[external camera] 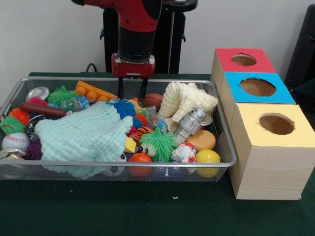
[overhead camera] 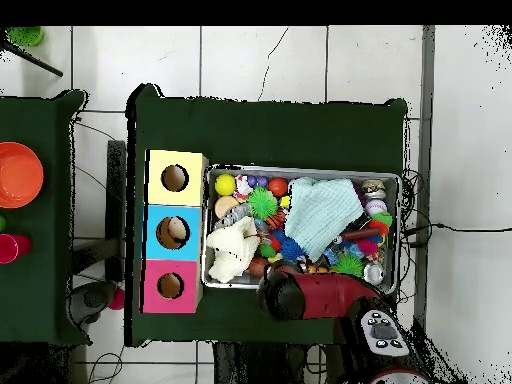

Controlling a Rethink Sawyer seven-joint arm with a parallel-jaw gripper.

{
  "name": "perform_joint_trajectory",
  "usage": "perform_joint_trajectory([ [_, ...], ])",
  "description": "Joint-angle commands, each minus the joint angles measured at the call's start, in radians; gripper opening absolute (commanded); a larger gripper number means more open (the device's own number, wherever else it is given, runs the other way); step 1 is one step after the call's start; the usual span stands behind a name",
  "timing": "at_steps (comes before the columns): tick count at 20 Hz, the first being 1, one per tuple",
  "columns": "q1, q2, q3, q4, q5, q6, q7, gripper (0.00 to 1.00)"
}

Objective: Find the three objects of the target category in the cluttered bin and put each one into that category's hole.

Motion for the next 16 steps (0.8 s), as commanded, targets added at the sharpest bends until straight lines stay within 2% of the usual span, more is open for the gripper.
perform_joint_trajectory([
  [1, 0.027, 0.093, -0.015, -0.103, -0.006, -0.105, 0.151, 1.0],
  [10, 0.044, 0.114, -0.021, -0.101, 0.029, -0.14, 0.159, 1.0],
  [16, 0.036, 0.124, 0.004, -0.097, 0.044, -0.118, 0.157, 1.0],
])
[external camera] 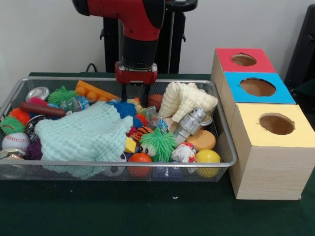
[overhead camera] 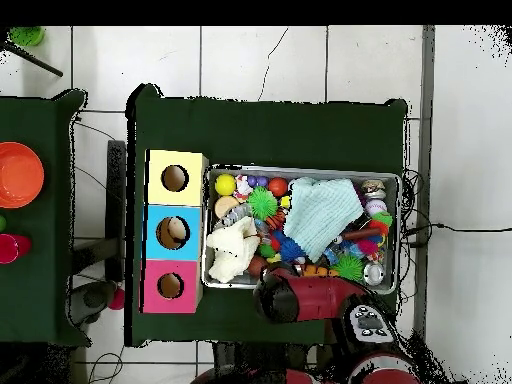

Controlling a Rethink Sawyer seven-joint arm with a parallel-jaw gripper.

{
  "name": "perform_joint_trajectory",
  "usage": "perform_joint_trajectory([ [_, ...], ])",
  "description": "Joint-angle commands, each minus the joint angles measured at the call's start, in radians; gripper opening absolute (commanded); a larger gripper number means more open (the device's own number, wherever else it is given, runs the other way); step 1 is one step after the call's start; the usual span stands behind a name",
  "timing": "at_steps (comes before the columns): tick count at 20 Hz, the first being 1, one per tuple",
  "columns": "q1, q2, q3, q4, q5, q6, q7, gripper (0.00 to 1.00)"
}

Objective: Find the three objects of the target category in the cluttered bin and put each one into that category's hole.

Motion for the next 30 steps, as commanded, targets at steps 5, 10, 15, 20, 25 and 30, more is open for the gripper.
perform_joint_trajectory([
  [5, 0.006, 0.059, 0.037, -0.08, 0.055, -0.047, 0.173, 1.0],
  [10, 0.003, 0.078, 0.043, -0.076, 0.065, -0.079, 0.185, 1.0],
  [15, 0.021, 0.085, 0.023, -0.083, 0.066, -0.101, 0.183, 0.0],
  [20, -0.01, 0.078, 0.057, -0.071, 0.064, -0.114, 0.181, 0.0],
  [25, -0.033, 0.05, 0.095, -0.06, 0.058, -0.06, 0.152, 0.0],
  [30, -0.044, 0.021, 0.112, -0.051, 0.061, -0.015, 0.136, 0.0],
])
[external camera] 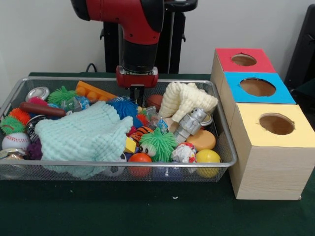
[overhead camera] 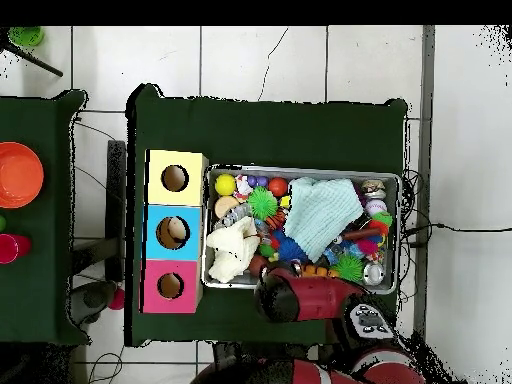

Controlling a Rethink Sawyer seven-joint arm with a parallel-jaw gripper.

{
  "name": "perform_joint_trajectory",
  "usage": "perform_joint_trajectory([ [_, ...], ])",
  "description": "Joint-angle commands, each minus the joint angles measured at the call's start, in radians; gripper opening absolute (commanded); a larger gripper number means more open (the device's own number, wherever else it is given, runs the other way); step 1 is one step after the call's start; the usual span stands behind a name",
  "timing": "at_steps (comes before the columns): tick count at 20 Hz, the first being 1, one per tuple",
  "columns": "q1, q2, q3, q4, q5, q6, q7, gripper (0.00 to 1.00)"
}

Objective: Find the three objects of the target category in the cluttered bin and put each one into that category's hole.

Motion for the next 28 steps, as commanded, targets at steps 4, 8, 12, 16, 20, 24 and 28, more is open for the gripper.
perform_joint_trajectory([
  [4, -0.08, -0.09, 0.164, -0.005, 0.064, 0.149, 0.095, 0.0],
  [8, -0.128, -0.151, 0.215, 0.027, 0.065, 0.222, 0.057, 0.0],
  [12, -0.177, -0.182, 0.271, 0.051, 0.068, 0.258, 0.044, 0.0],
  [16, -0.236, -0.22, 0.344, 0.085, 0.083, 0.305, 0.025, 0.0],
  [20, -0.278, -0.24, 0.392, 0.106, 0.09, 0.326, 0.015, 0.0],
  [24, -0.317, -0.256, 0.437, 0.127, 0.116, 0.349, 0.022, 0.0],
  [28, -0.371, -0.264, 0.509, 0.167, 0.167, 0.358, 0.046, 0.0],
])
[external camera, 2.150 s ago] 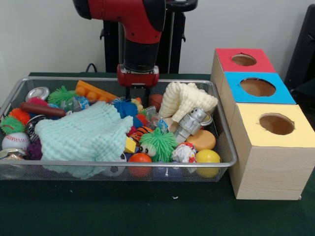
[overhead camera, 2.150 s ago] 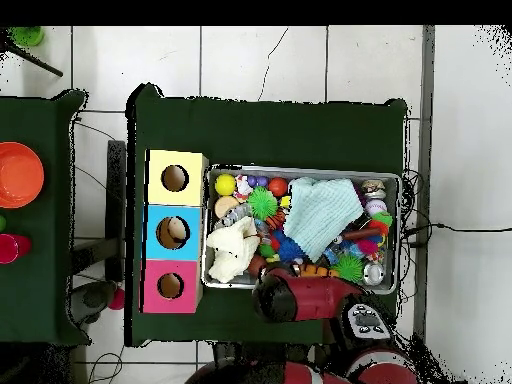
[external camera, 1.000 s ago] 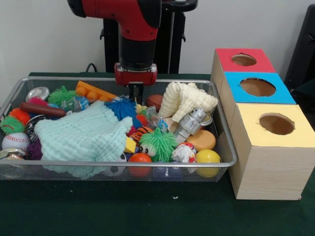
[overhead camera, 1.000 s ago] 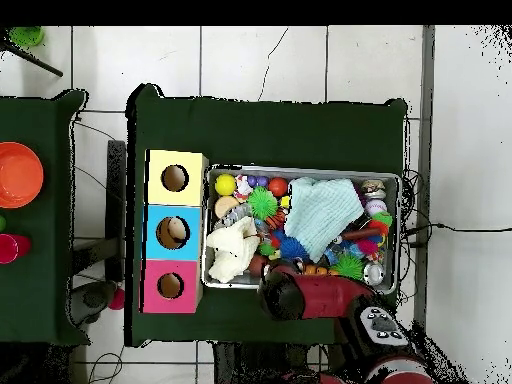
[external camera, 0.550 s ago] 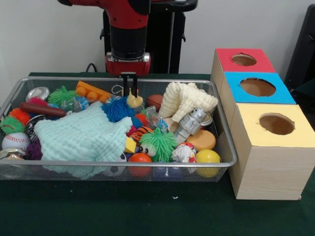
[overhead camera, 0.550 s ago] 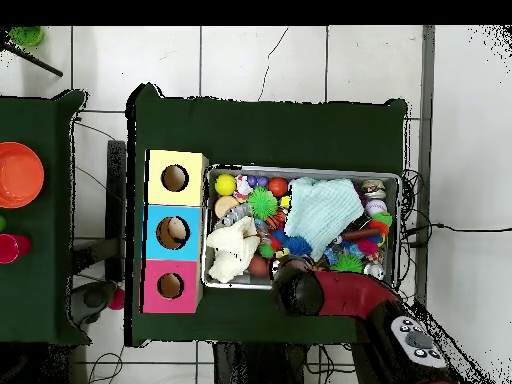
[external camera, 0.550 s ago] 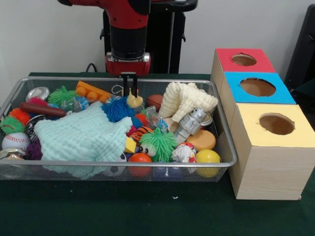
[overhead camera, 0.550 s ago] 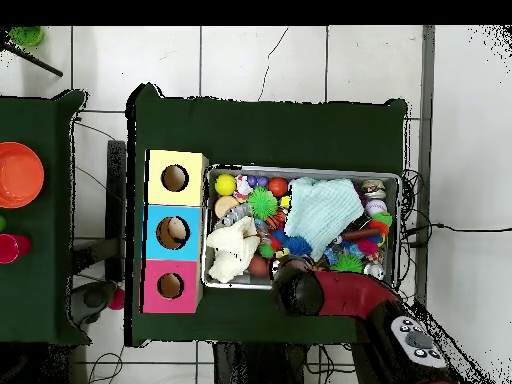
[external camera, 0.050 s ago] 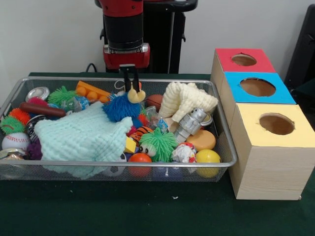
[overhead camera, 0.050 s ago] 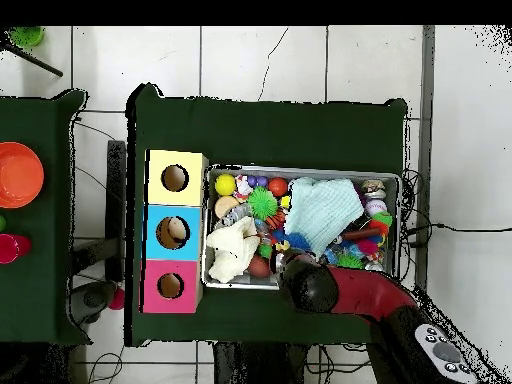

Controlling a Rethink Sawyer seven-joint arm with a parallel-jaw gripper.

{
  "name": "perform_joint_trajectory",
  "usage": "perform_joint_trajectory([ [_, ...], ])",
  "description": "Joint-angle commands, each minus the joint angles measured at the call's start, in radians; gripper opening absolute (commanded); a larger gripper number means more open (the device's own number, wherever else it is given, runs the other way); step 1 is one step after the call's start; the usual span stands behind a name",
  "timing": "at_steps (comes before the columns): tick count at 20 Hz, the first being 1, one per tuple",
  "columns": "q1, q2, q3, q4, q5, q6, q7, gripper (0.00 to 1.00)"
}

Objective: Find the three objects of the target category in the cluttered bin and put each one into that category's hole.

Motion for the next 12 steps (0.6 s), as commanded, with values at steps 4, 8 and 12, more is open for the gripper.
perform_joint_trajectory([
  [4, -0.09, -0.047, 0.236, 0.089, 0.117, 0.11, 0.054, 0.0],
  [8, -0.112, -0.051, 0.276, 0.105, 0.147, 0.113, 0.063, 0.0],
  [12, -0.136, -0.06, 0.326, 0.132, 0.184, 0.118, 0.072, 0.0],
])
